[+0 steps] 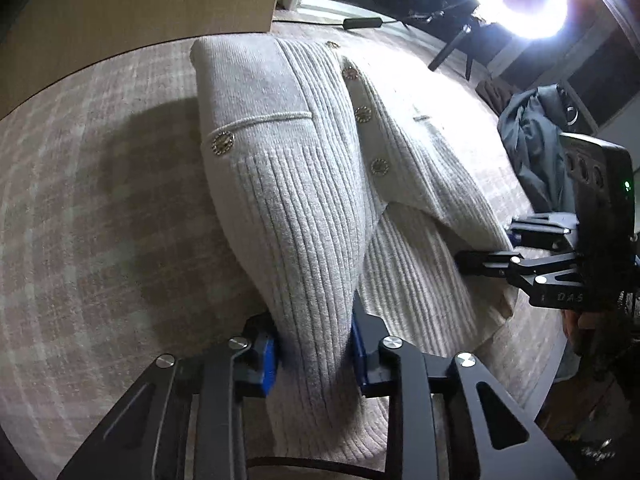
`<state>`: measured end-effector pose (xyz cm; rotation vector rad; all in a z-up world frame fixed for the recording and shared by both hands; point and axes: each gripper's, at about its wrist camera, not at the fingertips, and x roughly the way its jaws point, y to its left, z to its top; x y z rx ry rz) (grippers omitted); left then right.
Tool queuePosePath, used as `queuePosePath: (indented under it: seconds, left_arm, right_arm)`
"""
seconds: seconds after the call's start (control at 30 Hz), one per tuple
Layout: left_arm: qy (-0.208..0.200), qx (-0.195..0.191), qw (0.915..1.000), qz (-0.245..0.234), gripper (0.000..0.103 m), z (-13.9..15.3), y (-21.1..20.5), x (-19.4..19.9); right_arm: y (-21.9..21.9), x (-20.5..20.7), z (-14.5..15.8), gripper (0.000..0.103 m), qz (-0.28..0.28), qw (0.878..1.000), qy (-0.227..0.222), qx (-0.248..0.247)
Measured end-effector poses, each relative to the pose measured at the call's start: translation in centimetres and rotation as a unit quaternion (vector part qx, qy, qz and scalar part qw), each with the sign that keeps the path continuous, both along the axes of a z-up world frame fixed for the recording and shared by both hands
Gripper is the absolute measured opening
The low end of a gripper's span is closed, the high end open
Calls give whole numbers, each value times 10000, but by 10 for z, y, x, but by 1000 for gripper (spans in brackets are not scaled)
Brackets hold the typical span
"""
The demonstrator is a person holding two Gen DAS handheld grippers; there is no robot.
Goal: Fold clothes
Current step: 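Grasp the cardigan hem end with both grippers and lift it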
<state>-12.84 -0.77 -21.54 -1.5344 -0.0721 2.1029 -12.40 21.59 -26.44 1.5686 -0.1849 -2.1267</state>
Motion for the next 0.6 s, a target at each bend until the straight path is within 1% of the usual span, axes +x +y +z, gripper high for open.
queuePosePath:
  seconds: [0.03,0.07,0.2,0.3,0.37,0.53,0.6]
  left_arm:
    - [-4,135,9999,46,23,2,1,-2]
    - [-26,381,9992,73,23,6,2,-3]
    - [192,732,9971,-42,22,30,15,-8]
    - [449,874,9951,-124,22,54,22,-17]
    - [534,979,9937,-86,21,66,19,-25]
    - [834,1166,9897,-42,19,100,-10,-44]
    - [945,1208,9882,-9,18,111,-21,-48]
  right_arm:
    - [1,-1,2,24,-48,9997,-85,-225]
    - [0,-2,6,24,-73,9989,-115,-442]
    - [-15,-6,35,23,-54,9945,49,-1049]
    - [-22,-10,58,22,-49,9927,298,-1167]
    - [-26,-14,74,22,-60,9912,454,-1241]
    - [-19,-28,115,21,-196,9876,750,-1366]
    - [-15,-46,131,20,-185,9860,873,-1408]
